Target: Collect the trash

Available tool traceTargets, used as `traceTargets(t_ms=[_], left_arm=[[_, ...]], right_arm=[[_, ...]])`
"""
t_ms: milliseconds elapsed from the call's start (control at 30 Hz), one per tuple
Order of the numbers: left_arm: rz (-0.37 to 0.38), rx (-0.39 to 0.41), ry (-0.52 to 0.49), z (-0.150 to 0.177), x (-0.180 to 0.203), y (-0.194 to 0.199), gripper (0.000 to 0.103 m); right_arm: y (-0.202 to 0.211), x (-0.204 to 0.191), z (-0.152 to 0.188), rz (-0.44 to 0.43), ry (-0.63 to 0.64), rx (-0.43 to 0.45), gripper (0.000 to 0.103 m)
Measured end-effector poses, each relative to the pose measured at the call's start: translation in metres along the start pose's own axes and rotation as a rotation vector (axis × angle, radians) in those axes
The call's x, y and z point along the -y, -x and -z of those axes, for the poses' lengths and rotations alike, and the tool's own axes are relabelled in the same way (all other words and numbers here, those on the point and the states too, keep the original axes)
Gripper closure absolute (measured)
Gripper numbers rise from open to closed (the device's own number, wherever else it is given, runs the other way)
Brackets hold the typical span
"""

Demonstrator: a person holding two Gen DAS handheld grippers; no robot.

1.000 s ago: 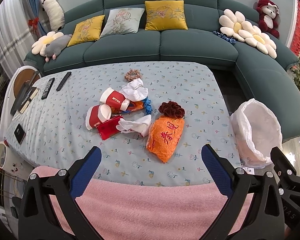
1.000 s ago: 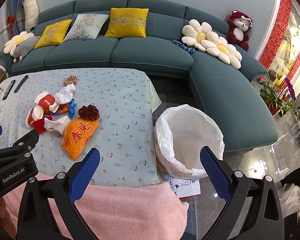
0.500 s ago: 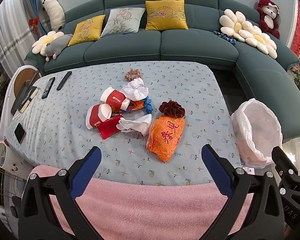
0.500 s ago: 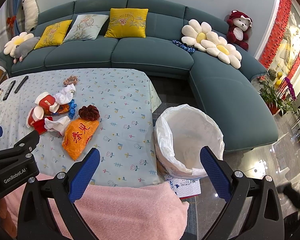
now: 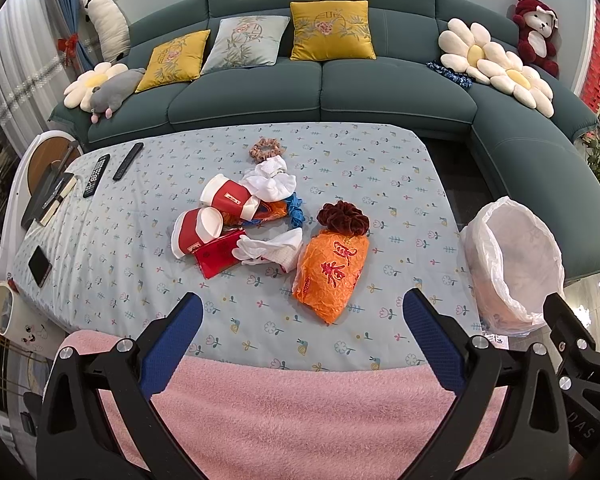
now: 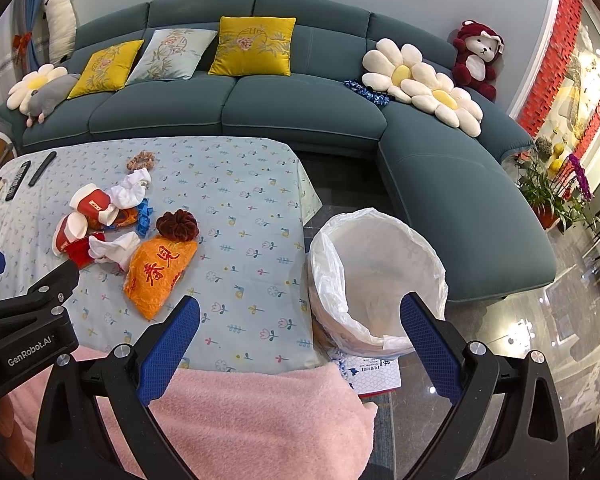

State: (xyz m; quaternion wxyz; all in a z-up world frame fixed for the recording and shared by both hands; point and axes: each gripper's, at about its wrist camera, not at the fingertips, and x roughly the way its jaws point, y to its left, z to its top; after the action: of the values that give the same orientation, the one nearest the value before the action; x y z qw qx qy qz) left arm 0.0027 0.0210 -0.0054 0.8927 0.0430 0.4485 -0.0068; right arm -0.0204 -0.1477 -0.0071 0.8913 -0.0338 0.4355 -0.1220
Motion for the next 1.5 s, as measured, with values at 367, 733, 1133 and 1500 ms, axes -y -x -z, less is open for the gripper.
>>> traceTargets(t_ms=[367, 733, 1133, 1500], left_arm=[[0.000, 0.000, 0.000, 0.000, 0.000, 0.000, 0.007], [0.000, 0.001, 0.000, 0.000, 0.000, 0.000, 0.007], [0.058, 0.027, -0.037, -0.010, 0.001, -0.005, 0.007], [0.131, 0.019, -0.033, -0.017, -0.065, -0.052, 0.007]], right_arm=[[0.000, 0.001, -0.001, 0.001, 0.000, 0.001, 0.007], [0.004, 0.006, -0.002, 0.008, -0.002, 0.005, 0.007], [0.010, 0.005, -0.007, 0.042, -0.030, 0.018, 0.007], [-0.008, -0.044, -0.011, -0.016, -0.031, 0.025, 0.007]])
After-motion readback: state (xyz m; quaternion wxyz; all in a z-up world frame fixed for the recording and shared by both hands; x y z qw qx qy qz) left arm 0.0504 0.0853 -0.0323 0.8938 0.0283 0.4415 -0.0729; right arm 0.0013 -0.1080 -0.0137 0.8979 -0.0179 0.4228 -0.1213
